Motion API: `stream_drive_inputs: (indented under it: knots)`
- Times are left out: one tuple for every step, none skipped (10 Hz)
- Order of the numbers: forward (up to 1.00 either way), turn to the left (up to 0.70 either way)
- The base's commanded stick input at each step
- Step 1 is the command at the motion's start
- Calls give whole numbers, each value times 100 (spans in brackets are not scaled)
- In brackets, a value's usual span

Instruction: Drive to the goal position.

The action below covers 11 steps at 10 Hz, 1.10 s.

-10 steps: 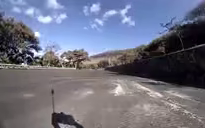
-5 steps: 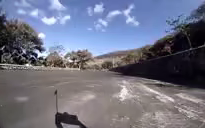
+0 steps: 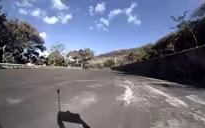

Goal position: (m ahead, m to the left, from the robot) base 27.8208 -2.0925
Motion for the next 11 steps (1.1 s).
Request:
stream_drive_inputs:
  knots:
    - [50,0]
    - [50,0]
    - [50,0]
    - [50,0]
    - [50,0]
    - [50,0]
    - [50,0]
    - [50,0]
    - [50,0]
    - [55,0]
    - [63,0]
